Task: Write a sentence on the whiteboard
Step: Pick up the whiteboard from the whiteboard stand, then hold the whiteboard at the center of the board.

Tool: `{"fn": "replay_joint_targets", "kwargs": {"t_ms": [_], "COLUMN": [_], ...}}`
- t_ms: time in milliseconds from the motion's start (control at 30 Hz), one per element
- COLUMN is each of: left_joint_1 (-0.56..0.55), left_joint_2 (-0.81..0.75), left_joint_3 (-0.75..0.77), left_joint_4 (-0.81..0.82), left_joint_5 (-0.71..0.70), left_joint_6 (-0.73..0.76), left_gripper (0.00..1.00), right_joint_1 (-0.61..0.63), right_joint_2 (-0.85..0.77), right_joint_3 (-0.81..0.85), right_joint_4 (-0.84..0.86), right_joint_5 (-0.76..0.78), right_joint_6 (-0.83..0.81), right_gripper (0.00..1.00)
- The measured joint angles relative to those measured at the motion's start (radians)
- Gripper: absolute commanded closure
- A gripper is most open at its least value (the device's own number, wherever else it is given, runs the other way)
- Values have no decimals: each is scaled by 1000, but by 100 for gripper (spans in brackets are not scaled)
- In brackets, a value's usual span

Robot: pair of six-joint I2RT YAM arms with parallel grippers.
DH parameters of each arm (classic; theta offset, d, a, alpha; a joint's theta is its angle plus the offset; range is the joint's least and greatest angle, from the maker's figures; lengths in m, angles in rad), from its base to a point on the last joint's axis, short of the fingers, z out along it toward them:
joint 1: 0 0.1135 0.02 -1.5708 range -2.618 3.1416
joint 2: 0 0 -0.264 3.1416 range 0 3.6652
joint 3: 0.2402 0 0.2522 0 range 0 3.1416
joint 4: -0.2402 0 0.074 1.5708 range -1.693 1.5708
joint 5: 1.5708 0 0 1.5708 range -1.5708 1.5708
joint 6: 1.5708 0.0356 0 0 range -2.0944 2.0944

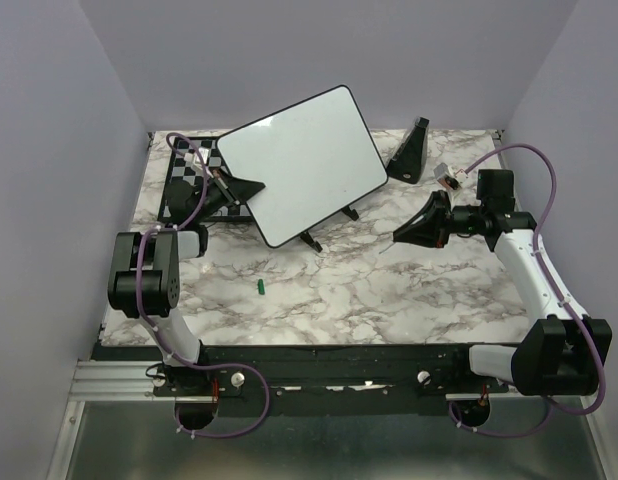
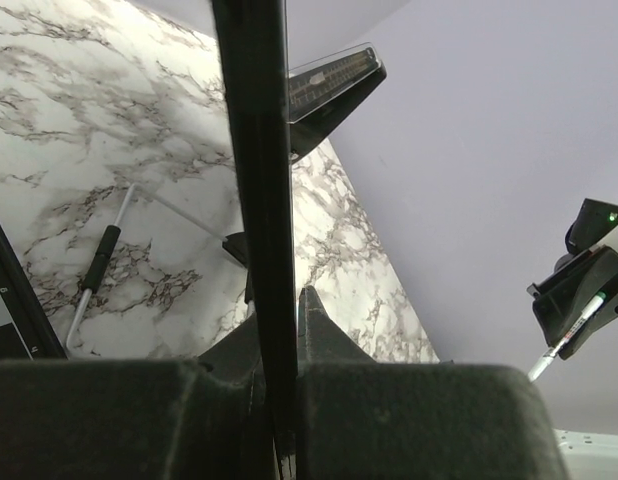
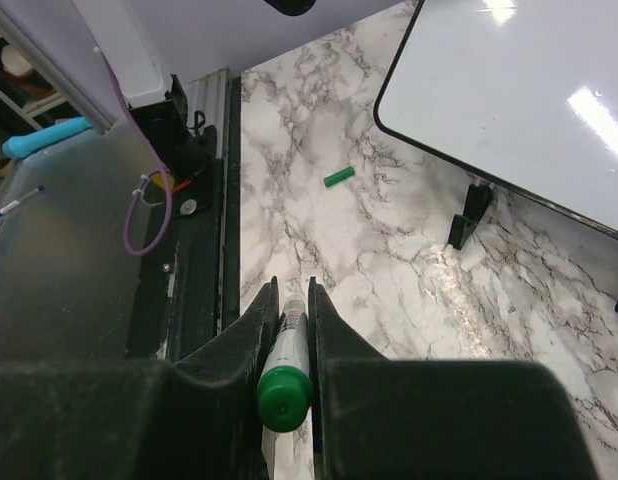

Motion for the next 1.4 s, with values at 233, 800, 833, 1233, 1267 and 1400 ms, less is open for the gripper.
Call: {"fn": "replay_joint_targets", "kwargs": {"t_ms": [233,800,833,1233,1267,1400], "left_joint_1": [-1,-325,-335,-474,-479,-490], "left_joint_2": [-96,-629,-644,-784,-787,-800], "left_joint_3": [0,-267,-285,-424,-435,-482], "left_joint_4": [-66,-587,-632,-707,-700,-686], "left_joint_5": [-1,-212,-239,-409,-416,-434], "left_joint_6": [-22,55,56,-76,-94,-163], "left_gripper": [100,100,100,100,100,100], "right_joint_1": [0,0,0,0,3,68], "right_joint_2": [-8,-285,-293,-321,-321,-297], "right_joint_3": [19,138,146,55,36,2], "right_joint_4": [-42,-140,-151,-86,-64,22], "right_joint_5": [1,51,54,148,163,259], "right_joint_6": [-34,23,25,148,167,227], "right_gripper": [99,99,99,99,99,99]}}
